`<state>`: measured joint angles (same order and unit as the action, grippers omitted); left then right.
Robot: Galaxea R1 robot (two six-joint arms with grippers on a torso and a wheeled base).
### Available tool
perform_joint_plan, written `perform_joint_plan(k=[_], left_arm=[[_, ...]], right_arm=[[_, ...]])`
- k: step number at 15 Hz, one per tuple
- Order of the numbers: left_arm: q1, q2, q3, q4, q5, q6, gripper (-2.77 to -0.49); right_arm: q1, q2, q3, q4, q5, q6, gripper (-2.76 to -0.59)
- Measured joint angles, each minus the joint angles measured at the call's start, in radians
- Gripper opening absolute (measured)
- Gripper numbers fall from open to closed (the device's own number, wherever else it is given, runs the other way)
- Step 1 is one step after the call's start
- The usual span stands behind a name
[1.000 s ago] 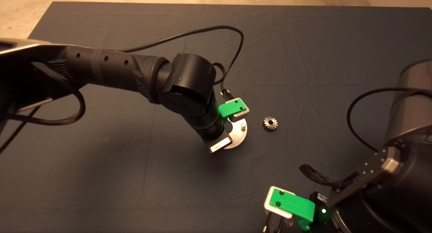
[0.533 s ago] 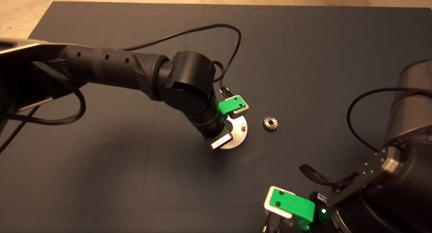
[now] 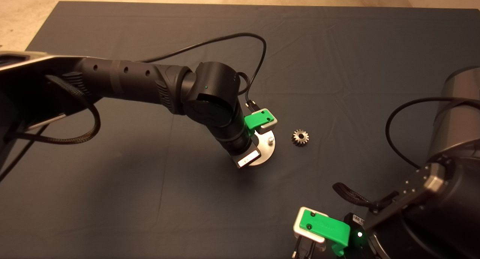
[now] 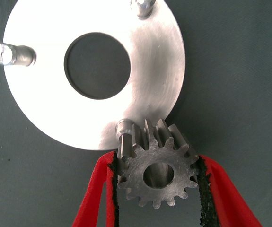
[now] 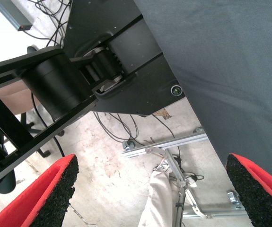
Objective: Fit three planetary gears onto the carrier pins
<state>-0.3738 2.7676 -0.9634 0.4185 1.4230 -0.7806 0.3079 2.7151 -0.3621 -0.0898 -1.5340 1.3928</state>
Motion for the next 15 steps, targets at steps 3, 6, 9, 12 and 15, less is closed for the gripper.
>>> perform_joint_plan(k=[3,6,9,12,15], left_arm=[[0.013,0.006,-0.001,0.0,-0.018,0.0,-2.49],[0.019,0.005,-0.01,0.0,-0.017,0.0,-2.49],[0.019,0.006,-0.014,0.0,-0.018,0.01,-2.49],[0.02,0.002,-0.017,0.0,-0.017,0.016,-2.49],[0.019,0.002,-0.02,0.0,-0.018,0.035,-2.49]], right_arm=[[0.003,0.0,0.0,0.0,0.0,0.0,-1.03],[0.003,0.0,0.0,0.0,0.0,0.0,-1.03],[0.003,0.0,0.0,0.0,0.0,0.0,-1.03],[0.003,0.0,0.0,0.0,0.0,0.0,-1.03],[0.003,0.0,0.0,0.0,0.0,0.0,-1.03]])
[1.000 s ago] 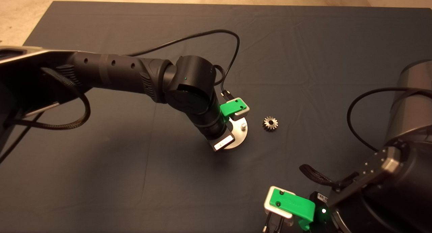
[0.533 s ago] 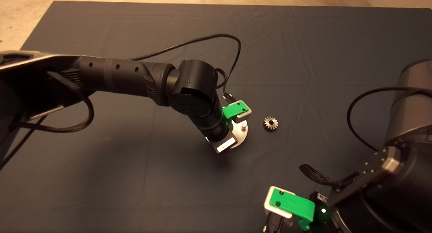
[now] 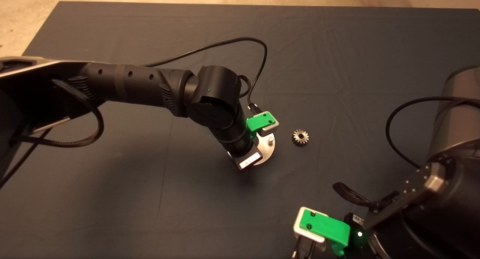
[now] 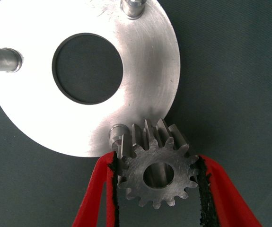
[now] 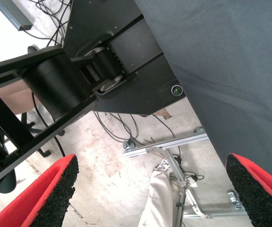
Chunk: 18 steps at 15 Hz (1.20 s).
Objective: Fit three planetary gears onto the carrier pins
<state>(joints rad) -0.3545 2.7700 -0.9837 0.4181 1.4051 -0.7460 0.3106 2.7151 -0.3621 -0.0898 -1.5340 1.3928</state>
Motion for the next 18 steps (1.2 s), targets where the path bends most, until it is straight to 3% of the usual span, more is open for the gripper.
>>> perform_joint_plan(k=[6,15,18], left_arm=[[0.0,-0.002,-0.029,0.001,0.0,0.028,-2.49],[0.001,-0.003,-0.036,0.001,0.0,0.03,-2.49],[0.014,-0.003,-0.036,0.001,0.0,0.031,-2.49]], right_arm=[[0.0,-0.003,0.0,0.0,0.0,0.0,-1.03],[0.0,-0.011,0.0,0.0,0.0,0.0,-1.03],[0.0,-0.012,0.0,0.0,0.0,0.0,-1.03]])
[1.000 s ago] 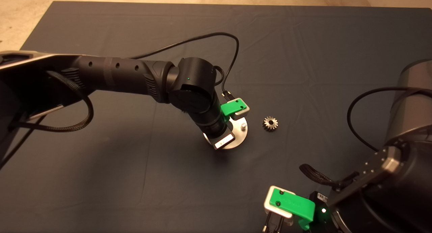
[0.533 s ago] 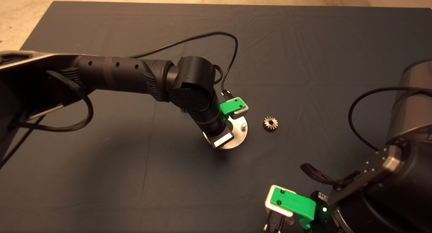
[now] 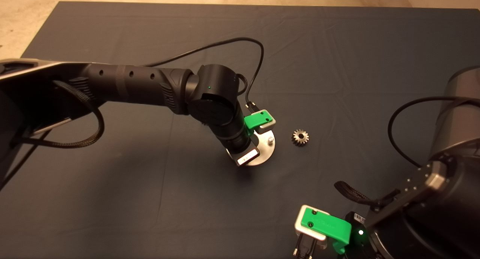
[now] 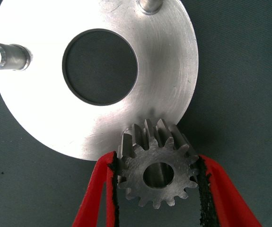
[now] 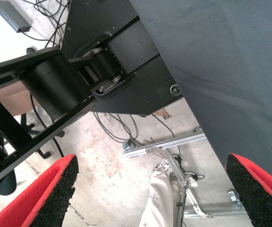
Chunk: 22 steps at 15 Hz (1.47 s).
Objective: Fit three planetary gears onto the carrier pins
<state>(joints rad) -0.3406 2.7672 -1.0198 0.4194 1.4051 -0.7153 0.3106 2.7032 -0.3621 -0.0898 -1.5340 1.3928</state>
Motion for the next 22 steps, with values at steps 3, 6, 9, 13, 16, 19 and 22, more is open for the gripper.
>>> perform_joint_plan(k=[3,6,9,13,16,19,22], left_arm=[[0.0,-0.003,0.0,0.0,0.0,0.009,-2.49],[0.0,-0.003,-0.007,0.0,-0.002,0.027,-2.49],[-0.001,-0.001,-0.019,-0.001,-0.011,0.044,-2.49],[-0.003,0.002,-0.032,-0.003,-0.023,0.044,-2.49],[-0.003,0.002,-0.032,-0.002,-0.026,0.044,-2.49],[-0.003,0.0,-0.032,-0.001,-0.029,0.044,-2.49],[-0.002,-0.011,-0.02,0.0,-0.029,0.044,-2.49]], right_arm=[[0.0,0.0,0.0,0.0,0.0,0.0,-1.03],[0.0,0.0,0.0,0.0,0.0,0.0,-1.03],[0.0,0.0,0.0,0.0,0.0,0.0,-1.03],[0.001,-0.002,0.0,0.0,0.0,0.0,-1.03],[0.003,-0.002,0.0,0.0,0.0,0.0,-1.03],[0.003,-0.002,0.0,0.0,0.0,0.0,-1.03],[0.003,-0.003,0.0,0.0,0.0,0.0,-1.03]])
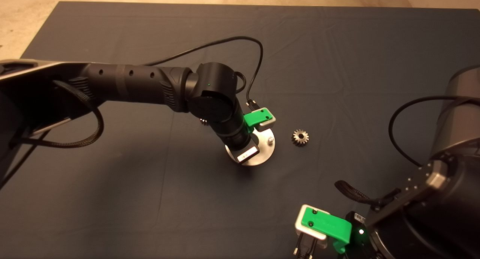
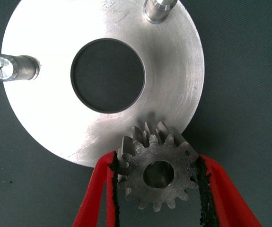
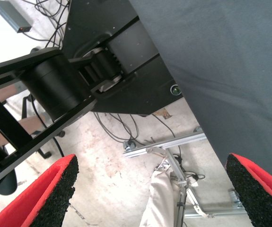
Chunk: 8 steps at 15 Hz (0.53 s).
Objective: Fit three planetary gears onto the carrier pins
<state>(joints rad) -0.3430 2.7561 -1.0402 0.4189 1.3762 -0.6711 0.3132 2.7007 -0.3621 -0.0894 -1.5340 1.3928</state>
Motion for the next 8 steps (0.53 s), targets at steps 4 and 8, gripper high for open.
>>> perform_joint_plan(k=[4,8], left_arm=[[0.002,-0.008,0.002,0.0,0.007,0.0,-2.5],[0.002,-0.008,0.002,0.0,0.007,0.0,-2.5]], right_arm=[[0.0,0.0,0.0,0.0,0.0,0.0,-1.03],[0.0,0.0,0.0,0.0,0.0,0.0,-1.03]])
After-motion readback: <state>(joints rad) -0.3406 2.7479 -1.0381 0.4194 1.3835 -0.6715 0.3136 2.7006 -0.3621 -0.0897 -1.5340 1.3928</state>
